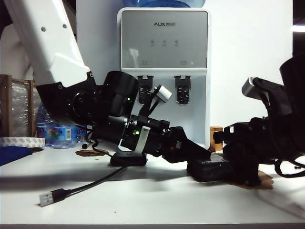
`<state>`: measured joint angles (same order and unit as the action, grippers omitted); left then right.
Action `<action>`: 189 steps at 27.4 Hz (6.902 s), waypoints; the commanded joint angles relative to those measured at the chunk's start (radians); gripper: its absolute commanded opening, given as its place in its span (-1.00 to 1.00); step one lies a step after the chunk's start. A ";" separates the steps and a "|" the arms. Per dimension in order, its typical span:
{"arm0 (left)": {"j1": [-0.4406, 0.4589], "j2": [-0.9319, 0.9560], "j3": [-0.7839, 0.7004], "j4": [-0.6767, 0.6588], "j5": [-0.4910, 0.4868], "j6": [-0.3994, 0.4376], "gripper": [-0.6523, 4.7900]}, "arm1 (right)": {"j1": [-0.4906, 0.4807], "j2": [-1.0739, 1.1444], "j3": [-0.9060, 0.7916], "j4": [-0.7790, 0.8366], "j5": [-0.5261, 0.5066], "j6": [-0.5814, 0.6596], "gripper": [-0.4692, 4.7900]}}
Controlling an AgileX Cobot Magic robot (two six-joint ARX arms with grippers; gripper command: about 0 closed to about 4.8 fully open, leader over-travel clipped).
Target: Take the USB flash drive out of the black sponge and insert it into the slot on top of the black USB adpator box.
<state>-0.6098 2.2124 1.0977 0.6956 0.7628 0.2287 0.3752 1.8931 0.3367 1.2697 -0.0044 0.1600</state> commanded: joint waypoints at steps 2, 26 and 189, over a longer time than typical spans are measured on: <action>0.003 0.011 -0.006 -0.044 -0.021 0.006 -0.78 | 0.004 -0.002 0.000 -0.026 -0.041 0.003 -0.84; 0.003 0.010 -0.006 -0.042 -0.053 0.006 -0.78 | -0.011 -0.282 -0.025 0.068 -0.041 0.011 -0.84; 0.750 -1.014 -0.280 -1.145 0.294 0.627 -0.78 | 0.026 0.392 1.185 -1.261 -0.791 -0.736 -0.84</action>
<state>0.1375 1.1999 0.8169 -0.4599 1.0542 0.8539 0.4099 2.2803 1.5185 -0.0074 -0.8391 -0.5583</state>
